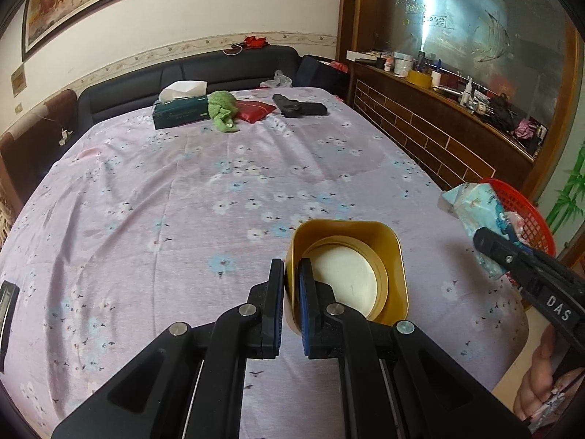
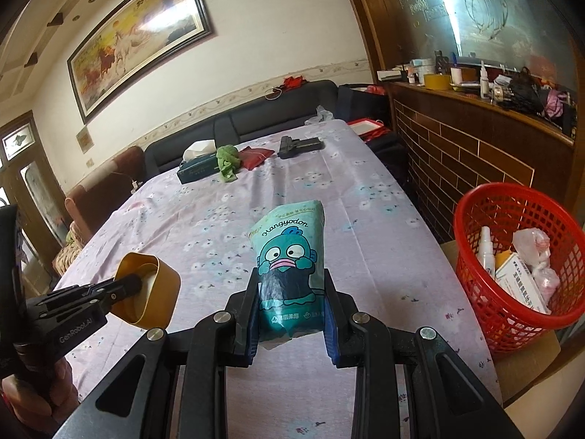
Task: Collect trash
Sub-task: 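Carry the yellow container and teal wipes pack toward the red wastebasket, then lower both items into the red wastebasket and open both tools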
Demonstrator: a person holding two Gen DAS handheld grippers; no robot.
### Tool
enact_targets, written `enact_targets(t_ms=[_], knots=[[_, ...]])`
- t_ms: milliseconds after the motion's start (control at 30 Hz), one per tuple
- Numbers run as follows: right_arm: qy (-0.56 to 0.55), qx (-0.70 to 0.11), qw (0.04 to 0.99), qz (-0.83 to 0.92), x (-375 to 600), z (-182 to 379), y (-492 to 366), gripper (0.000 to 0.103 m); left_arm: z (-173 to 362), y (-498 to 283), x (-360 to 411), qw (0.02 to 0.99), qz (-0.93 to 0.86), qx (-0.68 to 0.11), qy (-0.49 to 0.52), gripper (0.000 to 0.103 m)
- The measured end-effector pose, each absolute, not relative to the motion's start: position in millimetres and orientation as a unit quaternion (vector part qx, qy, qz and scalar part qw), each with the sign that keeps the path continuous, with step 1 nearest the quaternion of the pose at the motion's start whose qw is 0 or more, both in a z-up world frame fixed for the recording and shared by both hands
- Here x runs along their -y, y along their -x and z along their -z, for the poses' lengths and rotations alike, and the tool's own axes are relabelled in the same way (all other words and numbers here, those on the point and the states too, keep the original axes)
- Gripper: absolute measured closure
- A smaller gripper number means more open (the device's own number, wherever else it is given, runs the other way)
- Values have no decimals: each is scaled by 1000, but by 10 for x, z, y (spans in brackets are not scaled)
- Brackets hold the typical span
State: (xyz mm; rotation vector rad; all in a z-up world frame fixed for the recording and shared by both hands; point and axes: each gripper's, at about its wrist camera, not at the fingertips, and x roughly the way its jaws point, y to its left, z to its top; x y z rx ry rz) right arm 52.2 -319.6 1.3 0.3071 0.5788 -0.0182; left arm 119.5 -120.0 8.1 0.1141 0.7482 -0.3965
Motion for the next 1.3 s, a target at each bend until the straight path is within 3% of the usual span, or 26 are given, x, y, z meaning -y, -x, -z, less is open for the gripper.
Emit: enact_targets(t_ms=[333, 833, 1300], knots=[[-174, -273, 946, 26, 3501, -11, -409, 73, -215, -1180, 1572, 899, 235, -365, -65, 96], [-222, -212, 934, 185, 4874, -337, 437, 72, -613, -969, 2937, 848, 380, -362, -77, 96], [-257, -220, 917, 212, 5453, -241, 591, 71, -347, -894, 3858, 823, 408, -375, -123, 96]])
